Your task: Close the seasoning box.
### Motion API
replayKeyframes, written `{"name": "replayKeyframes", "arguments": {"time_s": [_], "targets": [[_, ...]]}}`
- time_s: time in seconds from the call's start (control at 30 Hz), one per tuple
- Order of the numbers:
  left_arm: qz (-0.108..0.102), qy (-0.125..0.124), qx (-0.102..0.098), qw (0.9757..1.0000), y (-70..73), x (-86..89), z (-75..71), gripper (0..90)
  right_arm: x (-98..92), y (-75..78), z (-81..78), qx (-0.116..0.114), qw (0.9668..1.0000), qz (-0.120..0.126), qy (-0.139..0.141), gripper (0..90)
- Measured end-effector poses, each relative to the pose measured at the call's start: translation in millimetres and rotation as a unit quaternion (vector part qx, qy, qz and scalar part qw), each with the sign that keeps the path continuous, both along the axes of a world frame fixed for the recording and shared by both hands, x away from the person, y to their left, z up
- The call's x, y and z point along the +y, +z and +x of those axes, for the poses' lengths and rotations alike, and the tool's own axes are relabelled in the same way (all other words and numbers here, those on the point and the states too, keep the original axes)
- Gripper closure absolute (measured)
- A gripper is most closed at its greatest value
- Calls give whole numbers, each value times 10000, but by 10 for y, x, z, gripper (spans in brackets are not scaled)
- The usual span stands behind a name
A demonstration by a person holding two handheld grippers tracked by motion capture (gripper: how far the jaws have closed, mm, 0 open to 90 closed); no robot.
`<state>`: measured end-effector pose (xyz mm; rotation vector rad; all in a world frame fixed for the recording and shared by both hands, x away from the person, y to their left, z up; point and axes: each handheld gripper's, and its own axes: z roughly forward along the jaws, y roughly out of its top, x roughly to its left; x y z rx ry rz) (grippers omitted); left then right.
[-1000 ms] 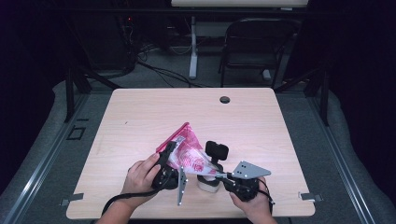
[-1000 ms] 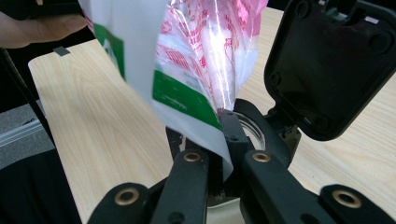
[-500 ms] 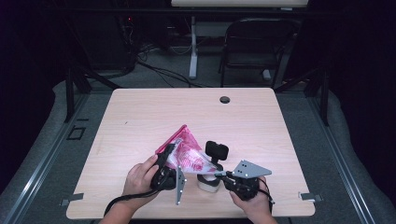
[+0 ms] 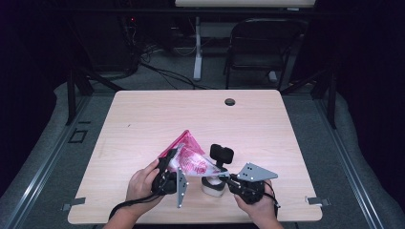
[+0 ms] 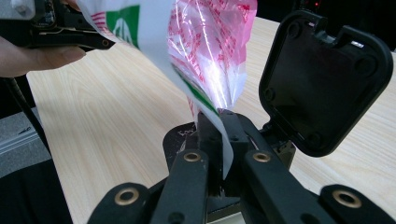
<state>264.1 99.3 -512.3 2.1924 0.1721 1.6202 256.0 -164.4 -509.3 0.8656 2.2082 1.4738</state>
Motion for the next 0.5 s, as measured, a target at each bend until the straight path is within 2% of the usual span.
{"name": "replayKeyframes", "arguments": {"time_s": [0.1,0.5], "targets": [[-104,-13,100,9999,-37,5,9,700,-1,1,7,-10,10000,19,-12,894],[-269,-2,397,9989,-83,36,27,701,2,16,19,-38,10000,42,-14,894]]}}
